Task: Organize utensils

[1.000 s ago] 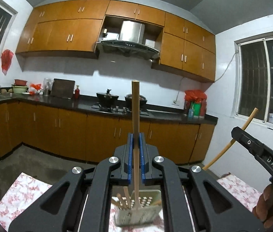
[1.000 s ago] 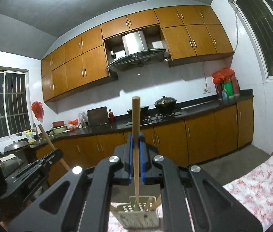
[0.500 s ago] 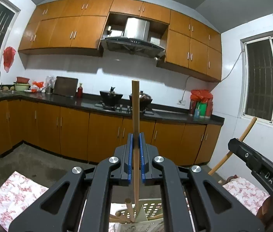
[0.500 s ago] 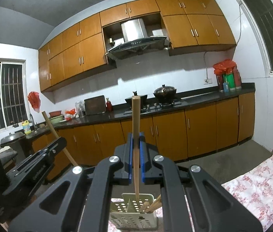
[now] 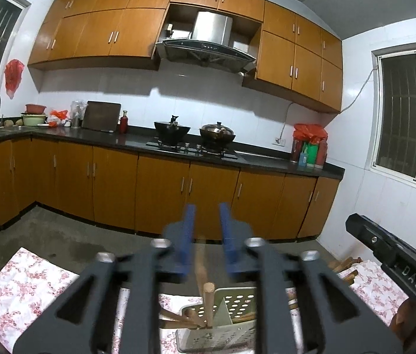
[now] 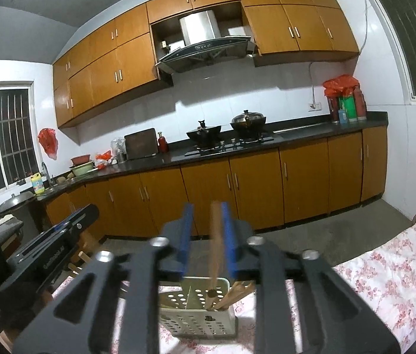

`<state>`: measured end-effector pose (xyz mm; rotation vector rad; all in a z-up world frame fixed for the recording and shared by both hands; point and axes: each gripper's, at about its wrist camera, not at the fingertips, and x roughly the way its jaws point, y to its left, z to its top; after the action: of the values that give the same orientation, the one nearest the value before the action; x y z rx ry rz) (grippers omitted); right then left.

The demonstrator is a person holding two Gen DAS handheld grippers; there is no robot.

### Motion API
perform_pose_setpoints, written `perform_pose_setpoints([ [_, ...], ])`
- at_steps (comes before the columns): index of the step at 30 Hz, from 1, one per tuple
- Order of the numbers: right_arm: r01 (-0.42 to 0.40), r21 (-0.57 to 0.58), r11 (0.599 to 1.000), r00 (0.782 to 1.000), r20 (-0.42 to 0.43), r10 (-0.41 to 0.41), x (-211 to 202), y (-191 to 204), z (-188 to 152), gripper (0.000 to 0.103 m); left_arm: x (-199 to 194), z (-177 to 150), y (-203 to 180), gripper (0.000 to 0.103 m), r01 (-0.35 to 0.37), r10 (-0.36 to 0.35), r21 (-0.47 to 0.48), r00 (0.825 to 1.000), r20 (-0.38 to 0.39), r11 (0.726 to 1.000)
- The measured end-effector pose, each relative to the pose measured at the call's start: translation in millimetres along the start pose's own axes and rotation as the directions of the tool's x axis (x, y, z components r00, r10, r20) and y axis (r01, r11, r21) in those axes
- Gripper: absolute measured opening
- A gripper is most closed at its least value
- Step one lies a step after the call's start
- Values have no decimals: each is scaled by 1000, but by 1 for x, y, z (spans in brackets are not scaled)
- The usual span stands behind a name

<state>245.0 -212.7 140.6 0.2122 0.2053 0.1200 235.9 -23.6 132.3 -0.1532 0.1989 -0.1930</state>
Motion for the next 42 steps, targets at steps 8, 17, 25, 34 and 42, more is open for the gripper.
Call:
perform_pose_setpoints([
  [8, 21, -8, 1000, 999, 40, -21, -25, -2, 8, 38, -16, 14, 12, 46, -28, 28, -16, 1000, 13, 999],
  [17, 50, -27, 998, 993, 108, -47, -76, -6, 20, 82, -58, 25, 39, 69, -107, 108, -27, 994, 36, 994],
  [25, 100, -75, 992, 984, 156, -88, -135, 3, 8, 99, -118, 21, 48, 101, -109, 110, -16, 991, 72, 994],
  [34, 146, -82, 986, 986, 94, -138, -188, 11, -41, 99, -177, -24, 48, 101, -111, 110, 24, 993, 45, 994],
  [42, 150, -6, 989, 989, 0, -150, -207, -1, -100, 99, -194, -79, 34, 101, -146, 149, 116, 989, -17, 982],
])
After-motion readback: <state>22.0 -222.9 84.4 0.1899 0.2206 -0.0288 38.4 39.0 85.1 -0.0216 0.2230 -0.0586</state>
